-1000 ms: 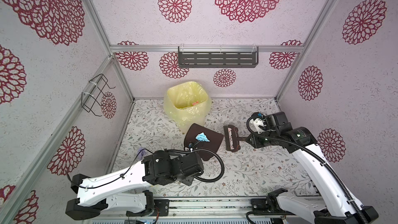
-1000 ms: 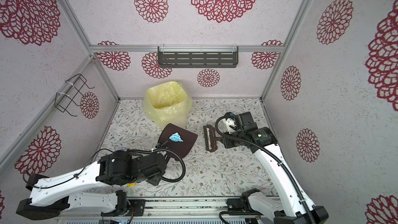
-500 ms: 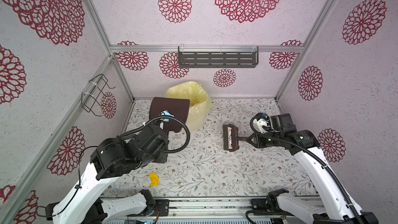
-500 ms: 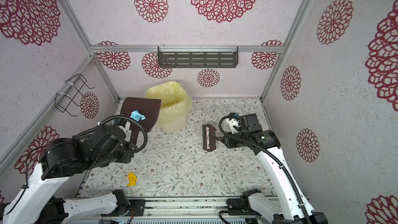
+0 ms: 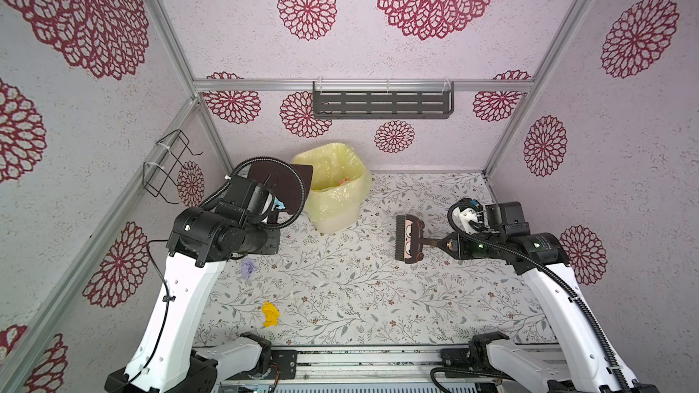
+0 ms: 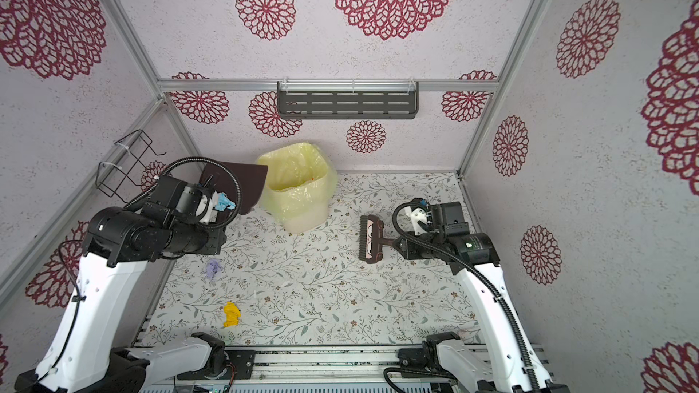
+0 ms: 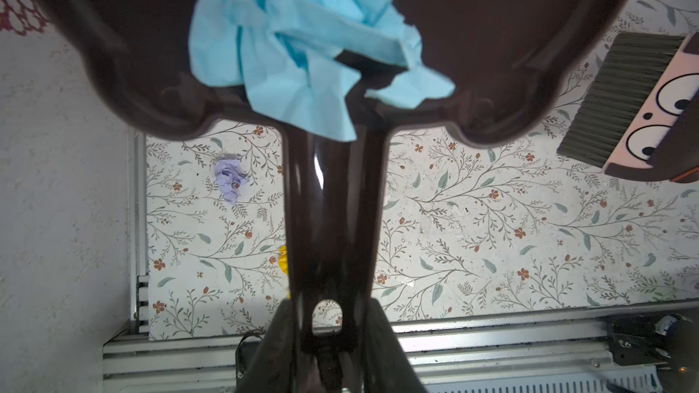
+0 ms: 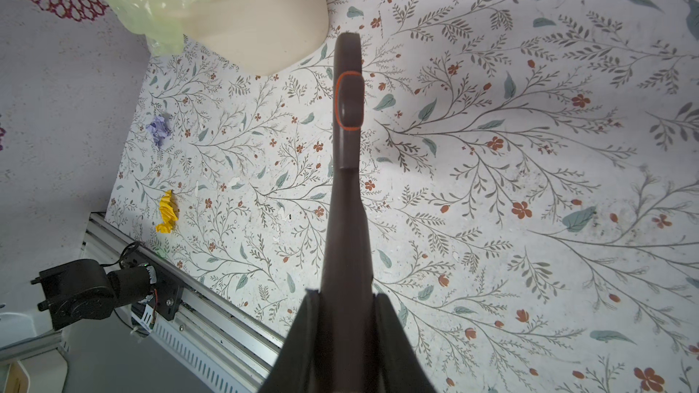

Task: Sweep away the paper scraps from the table
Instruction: 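Tip the dustpan over the yellow-bagged bin with the left gripper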

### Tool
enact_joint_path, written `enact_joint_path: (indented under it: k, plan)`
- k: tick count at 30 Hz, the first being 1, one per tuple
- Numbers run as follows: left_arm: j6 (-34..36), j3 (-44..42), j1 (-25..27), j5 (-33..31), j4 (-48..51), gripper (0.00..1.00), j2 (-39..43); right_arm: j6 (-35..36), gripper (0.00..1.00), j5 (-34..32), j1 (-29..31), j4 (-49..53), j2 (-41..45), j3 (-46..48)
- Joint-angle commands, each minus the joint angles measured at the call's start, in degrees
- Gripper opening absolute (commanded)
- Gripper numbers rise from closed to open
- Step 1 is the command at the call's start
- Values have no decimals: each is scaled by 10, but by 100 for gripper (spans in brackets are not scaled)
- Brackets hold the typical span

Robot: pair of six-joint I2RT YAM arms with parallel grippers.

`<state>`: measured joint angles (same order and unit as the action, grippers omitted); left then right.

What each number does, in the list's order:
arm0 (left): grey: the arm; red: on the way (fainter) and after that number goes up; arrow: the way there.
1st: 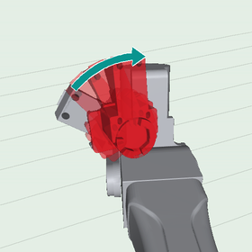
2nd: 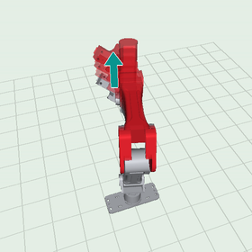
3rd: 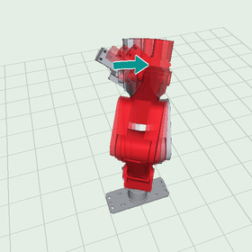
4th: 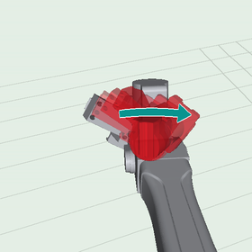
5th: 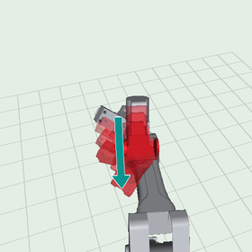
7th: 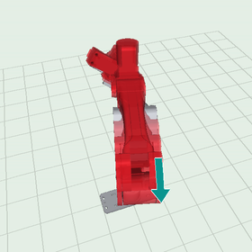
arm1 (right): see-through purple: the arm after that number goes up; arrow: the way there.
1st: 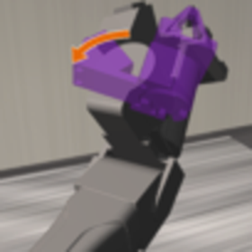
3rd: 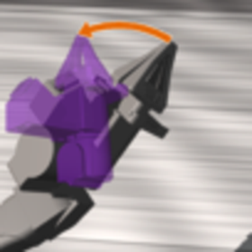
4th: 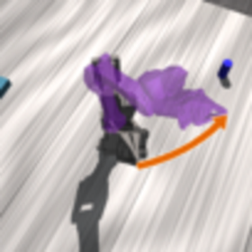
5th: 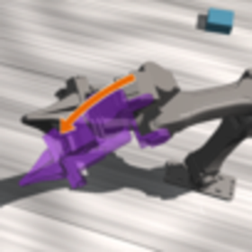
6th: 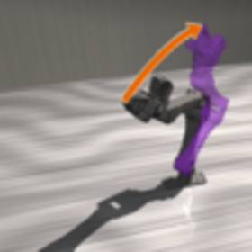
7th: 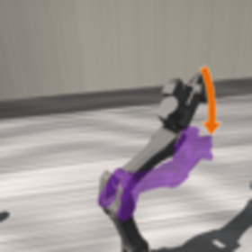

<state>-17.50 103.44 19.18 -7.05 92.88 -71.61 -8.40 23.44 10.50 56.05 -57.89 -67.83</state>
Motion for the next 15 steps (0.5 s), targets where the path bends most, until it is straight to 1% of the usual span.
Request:
enact_joint_path:
  k: [1,7,12,15]
  plan:
    - [68,37,-25,39,-20,0,-28,13,0,27,-11,-10,16,-7]
    - [94,83,-29,8,-4,0,-91,20,0,35,-22,-5,18,-5]
    - [115,115,-26,-67,19,0,-148,29,0,38,-29,1,17,-4]
    - [124,142,-25,-81,20,0,-179,33,0,41,-33,7,15,-8]
